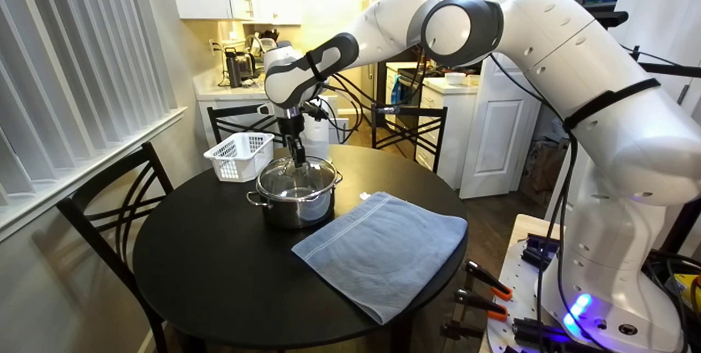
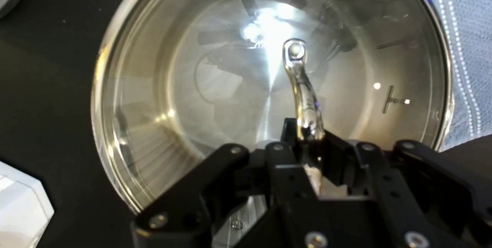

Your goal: Put the glass lid on the silver pot

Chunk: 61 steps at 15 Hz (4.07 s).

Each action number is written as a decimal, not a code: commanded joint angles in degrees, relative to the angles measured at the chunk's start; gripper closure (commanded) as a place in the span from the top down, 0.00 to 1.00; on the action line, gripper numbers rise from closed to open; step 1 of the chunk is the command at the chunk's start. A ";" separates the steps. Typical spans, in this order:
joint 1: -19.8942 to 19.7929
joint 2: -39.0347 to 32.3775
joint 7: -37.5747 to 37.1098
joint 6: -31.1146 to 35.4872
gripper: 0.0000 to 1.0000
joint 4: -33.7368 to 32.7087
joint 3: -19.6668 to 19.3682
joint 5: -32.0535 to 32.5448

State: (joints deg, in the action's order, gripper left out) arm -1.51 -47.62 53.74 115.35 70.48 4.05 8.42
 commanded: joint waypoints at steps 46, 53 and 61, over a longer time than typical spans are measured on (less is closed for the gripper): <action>-2.96 0.03 0.20 -0.50 0.33 -0.51 2.44 -6.12; -2.06 1.49 -0.72 -0.15 0.71 0.42 1.74 -5.00; -2.12 0.04 -0.01 -0.61 0.78 -1.57 1.97 -5.47</action>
State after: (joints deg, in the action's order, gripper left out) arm -3.66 -47.53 53.74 114.91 69.10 6.04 2.96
